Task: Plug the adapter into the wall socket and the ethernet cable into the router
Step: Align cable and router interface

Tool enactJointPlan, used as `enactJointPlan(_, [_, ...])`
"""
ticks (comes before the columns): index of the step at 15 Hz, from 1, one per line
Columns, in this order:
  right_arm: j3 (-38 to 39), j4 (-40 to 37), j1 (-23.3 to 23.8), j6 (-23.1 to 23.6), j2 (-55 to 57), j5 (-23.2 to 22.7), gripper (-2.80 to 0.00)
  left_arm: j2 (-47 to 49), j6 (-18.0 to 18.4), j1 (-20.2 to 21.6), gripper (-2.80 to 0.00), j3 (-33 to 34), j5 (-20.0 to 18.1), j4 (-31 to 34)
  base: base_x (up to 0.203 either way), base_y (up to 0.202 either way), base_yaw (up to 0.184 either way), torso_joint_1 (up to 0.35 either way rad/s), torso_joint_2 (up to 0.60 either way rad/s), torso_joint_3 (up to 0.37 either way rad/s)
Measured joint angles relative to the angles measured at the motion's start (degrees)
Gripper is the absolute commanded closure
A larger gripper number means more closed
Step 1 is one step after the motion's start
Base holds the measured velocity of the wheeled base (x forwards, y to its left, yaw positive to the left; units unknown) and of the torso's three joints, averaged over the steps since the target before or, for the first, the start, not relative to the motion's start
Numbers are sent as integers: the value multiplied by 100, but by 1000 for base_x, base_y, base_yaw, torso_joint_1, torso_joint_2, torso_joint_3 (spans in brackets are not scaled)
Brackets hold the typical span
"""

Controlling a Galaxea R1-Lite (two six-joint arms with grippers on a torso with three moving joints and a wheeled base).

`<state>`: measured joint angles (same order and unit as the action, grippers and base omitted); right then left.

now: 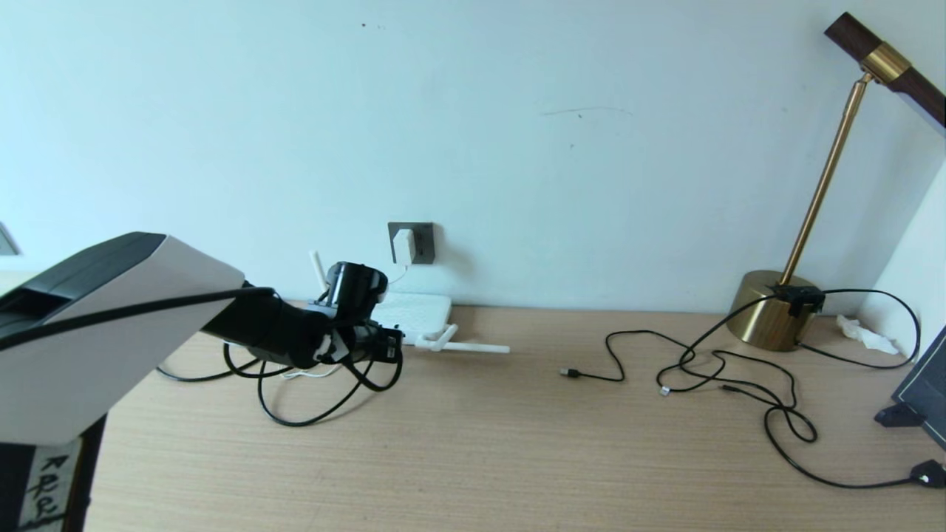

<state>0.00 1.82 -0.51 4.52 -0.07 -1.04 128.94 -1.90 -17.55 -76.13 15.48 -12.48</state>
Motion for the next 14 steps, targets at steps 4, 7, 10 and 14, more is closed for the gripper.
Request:
enactJointPlan(4, [0,0,0,-1,0,0,-280,6,-33,30,0,-46,-78,9,0,0,0,0,0,0])
enactJointPlan(7, [0,-2,-1,-1,0,2,-280,24,-29,84,0,-82,-145,6,0,0,0,0,0,0])
enactJointPlan(10, [0,-2,-1,-3,0,0,-280,71,-33,106,0,-124,-146,6,0,0,0,0,0,0])
enactJointPlan(14, [0,0,-1,-1,0,2,-280,95,-33,116,0,-129,-154,2,0,0,0,0,0,0])
